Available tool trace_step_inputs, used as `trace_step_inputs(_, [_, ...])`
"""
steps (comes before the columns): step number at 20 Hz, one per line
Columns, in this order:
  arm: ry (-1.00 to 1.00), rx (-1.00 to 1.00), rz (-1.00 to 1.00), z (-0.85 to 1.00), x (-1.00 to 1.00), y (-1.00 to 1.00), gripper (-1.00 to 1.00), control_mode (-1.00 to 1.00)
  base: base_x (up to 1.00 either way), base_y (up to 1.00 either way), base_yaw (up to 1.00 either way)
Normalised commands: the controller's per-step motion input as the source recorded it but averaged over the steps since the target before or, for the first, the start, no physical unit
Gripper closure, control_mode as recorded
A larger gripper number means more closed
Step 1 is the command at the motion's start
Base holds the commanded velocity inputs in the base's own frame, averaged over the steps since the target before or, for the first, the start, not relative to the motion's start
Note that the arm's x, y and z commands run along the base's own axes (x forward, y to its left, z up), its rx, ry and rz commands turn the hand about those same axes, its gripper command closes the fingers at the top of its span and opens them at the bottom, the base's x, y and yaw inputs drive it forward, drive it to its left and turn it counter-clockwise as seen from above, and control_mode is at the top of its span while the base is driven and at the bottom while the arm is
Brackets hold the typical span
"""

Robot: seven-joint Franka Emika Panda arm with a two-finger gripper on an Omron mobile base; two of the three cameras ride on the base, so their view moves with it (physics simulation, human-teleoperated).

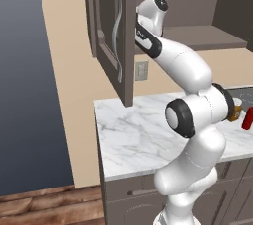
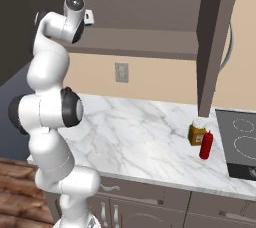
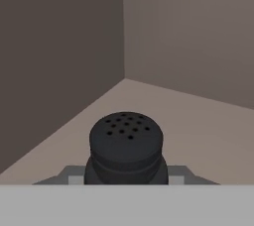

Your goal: Collect the turmeric, ketchup, and shaker from the cabinet and place them next to the stove.

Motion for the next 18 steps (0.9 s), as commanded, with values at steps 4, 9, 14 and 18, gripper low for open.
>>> trace_step_inputs(4, [-0.04, 0.00, 0.00, -0.14, -0.44, -0.37, 1.00, -1.00, 0.00, 0.00, 0.00])
trace_step_inputs(9, [-0.08, 0.04, 0.00, -0.11, -0.58, -0.67, 1.00, -1.00, 0.00, 0.00, 0.00])
trace_step_inputs(14, [-0.10, 0.06, 0.00, 0.00, -0.68, -0.91, 1.00, -1.00, 0.00, 0.00, 0.00])
trace_step_inputs(18, [-0.13, 0.07, 0.00, -0.03, -0.69, -1.00, 1.00, -1.00, 0.00, 0.00, 0.00])
